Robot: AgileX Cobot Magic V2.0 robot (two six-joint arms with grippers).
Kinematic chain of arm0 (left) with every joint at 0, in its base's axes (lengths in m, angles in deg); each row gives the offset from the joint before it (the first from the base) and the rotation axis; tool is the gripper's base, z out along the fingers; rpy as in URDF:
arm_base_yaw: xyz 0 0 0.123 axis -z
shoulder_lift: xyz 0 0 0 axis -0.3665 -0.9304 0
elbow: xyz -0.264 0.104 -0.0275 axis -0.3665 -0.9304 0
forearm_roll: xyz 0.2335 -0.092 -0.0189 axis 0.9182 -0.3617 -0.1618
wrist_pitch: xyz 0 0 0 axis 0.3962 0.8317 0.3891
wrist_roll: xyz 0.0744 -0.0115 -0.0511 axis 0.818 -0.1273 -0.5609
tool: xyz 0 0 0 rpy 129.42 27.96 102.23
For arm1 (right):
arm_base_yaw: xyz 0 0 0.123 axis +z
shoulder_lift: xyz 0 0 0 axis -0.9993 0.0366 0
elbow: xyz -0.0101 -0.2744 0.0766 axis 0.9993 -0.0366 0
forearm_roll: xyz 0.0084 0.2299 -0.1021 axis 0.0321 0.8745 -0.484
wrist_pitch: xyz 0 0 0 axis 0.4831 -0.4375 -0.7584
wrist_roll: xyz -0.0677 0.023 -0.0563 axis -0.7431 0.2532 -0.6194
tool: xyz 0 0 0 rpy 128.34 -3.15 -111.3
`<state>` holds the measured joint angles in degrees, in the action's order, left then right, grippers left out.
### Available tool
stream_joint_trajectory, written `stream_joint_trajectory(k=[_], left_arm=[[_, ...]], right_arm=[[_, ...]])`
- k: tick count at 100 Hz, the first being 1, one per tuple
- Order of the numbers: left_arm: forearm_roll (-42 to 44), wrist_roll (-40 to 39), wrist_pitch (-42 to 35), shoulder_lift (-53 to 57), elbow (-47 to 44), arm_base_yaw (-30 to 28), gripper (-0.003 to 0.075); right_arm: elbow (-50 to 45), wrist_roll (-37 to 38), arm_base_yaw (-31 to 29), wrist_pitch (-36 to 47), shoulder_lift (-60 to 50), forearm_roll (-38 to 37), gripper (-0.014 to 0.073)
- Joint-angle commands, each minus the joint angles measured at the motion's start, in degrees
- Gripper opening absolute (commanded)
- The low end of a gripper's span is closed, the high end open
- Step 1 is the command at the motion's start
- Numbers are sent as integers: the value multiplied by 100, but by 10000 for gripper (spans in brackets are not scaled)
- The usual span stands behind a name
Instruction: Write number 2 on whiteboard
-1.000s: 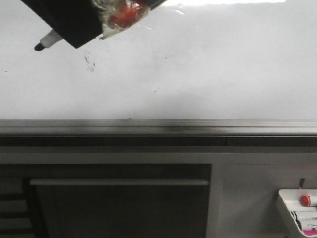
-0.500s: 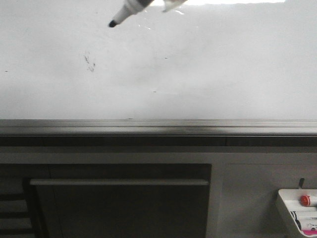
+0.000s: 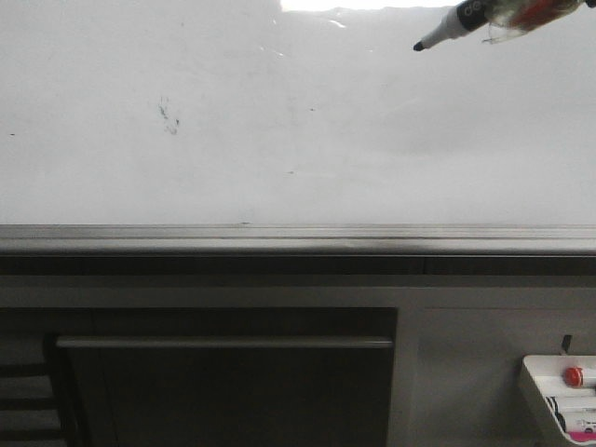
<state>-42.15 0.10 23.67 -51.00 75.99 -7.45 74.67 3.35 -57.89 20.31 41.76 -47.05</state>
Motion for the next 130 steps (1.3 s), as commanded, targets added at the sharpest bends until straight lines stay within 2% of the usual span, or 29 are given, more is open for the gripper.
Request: stream_joint_trajectory(k=[1,18,26,53,67,76,83,90,99,119,130], left_arm=[[-118,-85,-790,188,-154,-153,412],[-118,-85,-858,194,-355,-191,412],[-118,-85,-870,194,-348,-191,412],[-118,-85,-968,194,-348,-191,412],[-102,-85,-968,194,-348,-191,412],[-73,-85,-968,194,-348,-191,412],[-51,-85,-968,194,-348,-191,412],[-51,-85,-968,194,-348,-191,412],[-51,-85,-968,194,-348,-191,412],[-51,-85,-982,194,-348,-191,412],[-51,-85,-1023,194,-348,-191,412]], right_arm=[[-180,79,-25,1109,-194,23,-36],[-348,79,-25,1560,-104,123,-36],[-199,79,-25,1486,130,123,-36],[1539,79,-25,-301,1557,123,-36],[2336,66,-25,-698,2234,123,-36],[2660,-316,-57,-942,2579,731,-36],[2814,-1102,-267,-1215,2812,1733,-36],[2889,-1620,-615,-1402,2985,2269,-36],[2899,-1861,-838,-1390,3063,2284,-36],[2913,-1964,-825,-954,3119,2201,-36],[3206,-1964,-802,-1161,3352,2201,-36]])
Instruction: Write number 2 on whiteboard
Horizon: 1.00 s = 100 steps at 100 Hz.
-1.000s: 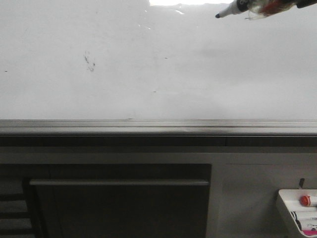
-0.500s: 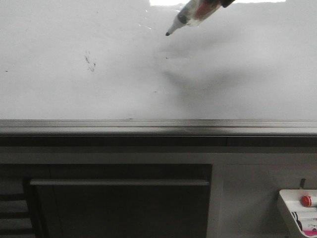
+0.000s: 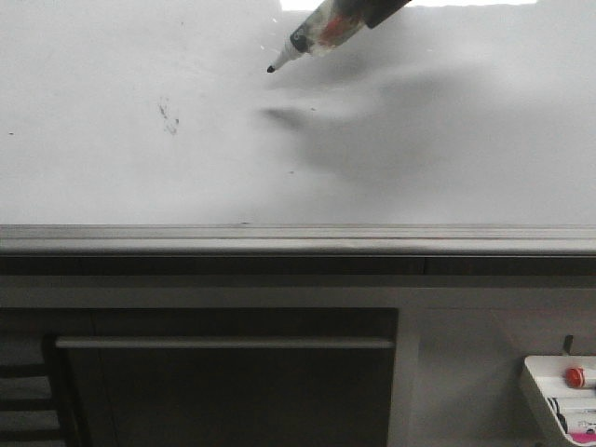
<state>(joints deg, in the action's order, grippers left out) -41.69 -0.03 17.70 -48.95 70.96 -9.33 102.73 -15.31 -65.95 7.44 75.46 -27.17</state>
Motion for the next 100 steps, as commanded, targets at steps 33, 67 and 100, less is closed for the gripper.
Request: stream_joint_trajectory(k=[33,67,100], left_arm=[[-97,-72,-462,-11,155,-2,412],[-124,-72,-504,-11,155,-2,412],[-112,-72,-513,-11,155,-2,412]], right_arm=[[979,370,-165,-10,429,-766,-36],[326,-153,284,399,693,-244,-36],[-125,90,-266,230,260,-664,-36]])
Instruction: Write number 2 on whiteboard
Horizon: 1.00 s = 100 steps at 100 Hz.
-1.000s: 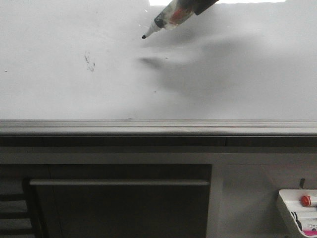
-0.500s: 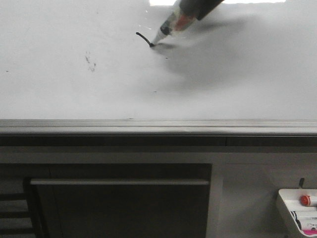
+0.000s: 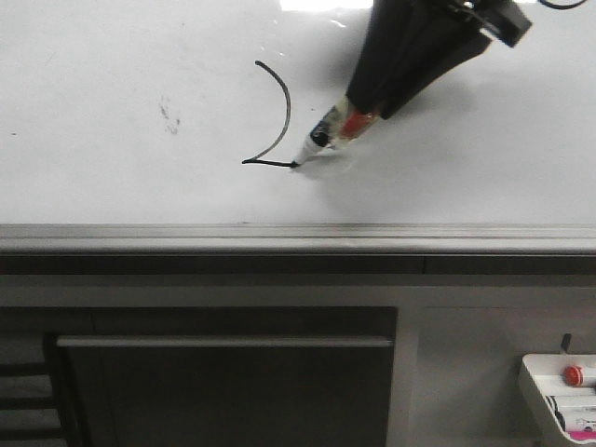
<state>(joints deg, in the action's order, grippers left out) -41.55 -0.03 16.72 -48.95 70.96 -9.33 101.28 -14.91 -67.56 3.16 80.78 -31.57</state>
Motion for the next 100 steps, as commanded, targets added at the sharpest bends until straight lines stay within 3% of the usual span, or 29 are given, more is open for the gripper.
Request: stream_joint_trajectory(k=[1,22,40,54,76,100], left_arm=[[-127,-72,-414,-11,155,-2,412],[-138,40,-414,-11,155,9,412],[-1121,1344,-35,-33,300,9,412],[-2026,2263,760,-383,649,9,412],[-3034,3292,1605,-1164,929,43,412],[-3118,4064,1577,-1830,986,867,412]], right_arm=[[20,50,-88,658,-273,-228,-36],[66,-56,-76,404,-342,35,-36],[66,-740,-68,-221,-655,770,-36],[66,-1180,-18,-797,-887,1103,-36],[66,-2184,528,-1078,-1214,1162,-36],[66,-2675,1102,-916,-1283,1127,-36]])
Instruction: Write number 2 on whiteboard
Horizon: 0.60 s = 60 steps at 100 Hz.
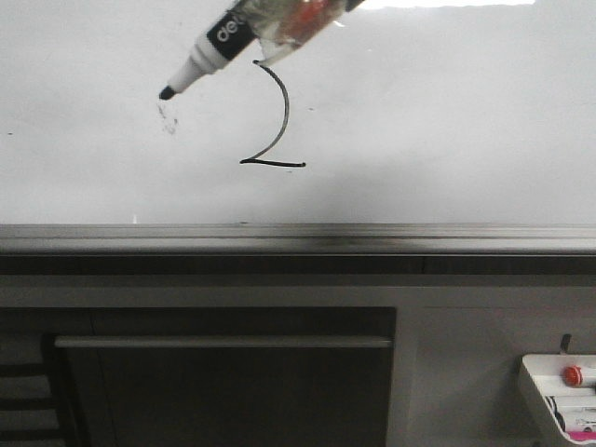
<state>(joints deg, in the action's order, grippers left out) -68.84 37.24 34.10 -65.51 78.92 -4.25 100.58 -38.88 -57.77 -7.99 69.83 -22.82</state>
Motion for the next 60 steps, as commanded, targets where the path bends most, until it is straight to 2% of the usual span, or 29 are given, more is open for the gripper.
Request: stream_joint_trajectory(k=[1,17,33,60], left_arm=[[-389,390,-181,-209,189,390,412],[-389,485,-730,-600,227,985,412],[-409,485,-908,-1003,438,1430,412],[-630,485,-967,-1531,745,1627,410]], right_arm=[[136,-301,145,208,-188,252,-36],[136,-805,328,316,-188,252,-36],[136,-827,369,627,-188,239,-36],[136,-835,369,683,-188,229,-36]])
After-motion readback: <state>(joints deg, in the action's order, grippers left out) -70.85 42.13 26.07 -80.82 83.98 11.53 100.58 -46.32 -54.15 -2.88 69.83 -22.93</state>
